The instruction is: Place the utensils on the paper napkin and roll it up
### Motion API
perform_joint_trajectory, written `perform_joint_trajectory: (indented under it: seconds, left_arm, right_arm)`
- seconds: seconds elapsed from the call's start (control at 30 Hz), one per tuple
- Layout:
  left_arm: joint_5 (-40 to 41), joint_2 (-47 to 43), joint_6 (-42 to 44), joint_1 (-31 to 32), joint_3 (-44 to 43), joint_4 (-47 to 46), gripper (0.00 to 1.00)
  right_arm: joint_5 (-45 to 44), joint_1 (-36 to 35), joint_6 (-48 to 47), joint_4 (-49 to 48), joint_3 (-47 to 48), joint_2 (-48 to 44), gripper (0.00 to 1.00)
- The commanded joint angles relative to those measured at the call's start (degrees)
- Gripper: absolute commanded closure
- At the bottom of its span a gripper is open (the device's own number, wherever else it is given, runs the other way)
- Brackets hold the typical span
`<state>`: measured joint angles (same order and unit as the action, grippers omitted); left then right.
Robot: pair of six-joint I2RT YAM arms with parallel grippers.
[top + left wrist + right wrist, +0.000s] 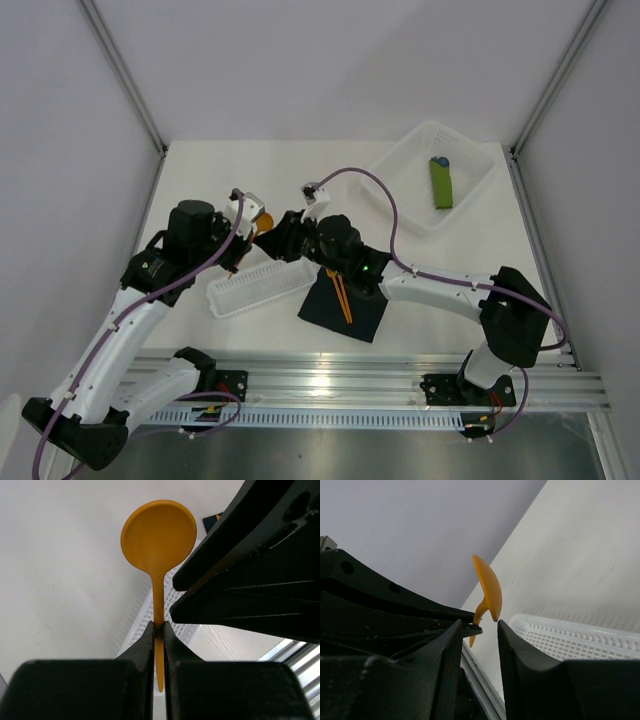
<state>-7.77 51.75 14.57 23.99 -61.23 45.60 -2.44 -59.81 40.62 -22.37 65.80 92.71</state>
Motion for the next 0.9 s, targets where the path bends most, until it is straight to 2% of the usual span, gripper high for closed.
perform_joint_trajectory:
  seconds: [0.0,0.2,0.33,0.4,0.57,0.7,0.77,0.8,0.87]
  left_arm:
    - [-0.4,-0.4,-1.0,-0.3,-1.6,-1.1,0.99]
    - [-2.2,-0.6,-1.2,-0.3,-1.6,-1.0,0.99]
    - [-3.0,-0.6,-0.9,-0.3,-1.6,-0.6,0.99]
    - [-4.1,-0.6,-0.6,-0.2,-1.3,-0.4,0.99]
    - [-5.5,-0.7,0.4,-0.2,0.2,0.4,0.99]
    - [-6.5,-0.8,2.1,-0.3,0.0,1.3,0.99]
    - [-8.7,-0.3,3.4,-0.2,-1.1,3.9,0.86]
    - [-9.0,-0.2,4.1,-0.3,-1.4,4.7,0.71]
    - [-9.8,-0.6,5.2,-0.3,-2.7,7.0,0.53]
  right_arm:
    - [-1.6,-0.5,3.0,-4.8,1.1,1.1,0.63]
    - [-1.8,-0.2,4.3,-4.2,3.2,3.3,0.68]
    - [-0.7,0.2,5.3,-5.4,3.5,4.3,0.78]
    - [0.3,0.8,5.5,-6.2,3.4,4.5,0.8]
    - [5.9,2.0,4.2,-10.0,2.0,4.9,0.99]
    - [8.3,2.8,2.3,-11.4,0.1,4.0,1.0]
    - [10.3,3.6,0.9,-10.9,-0.7,3.2,1.0]
    - [11.0,3.8,-0.5,-10.7,-1.1,2.3,1.0]
    - [12.9,4.7,-3.6,-9.7,-2.3,0.1,1.0]
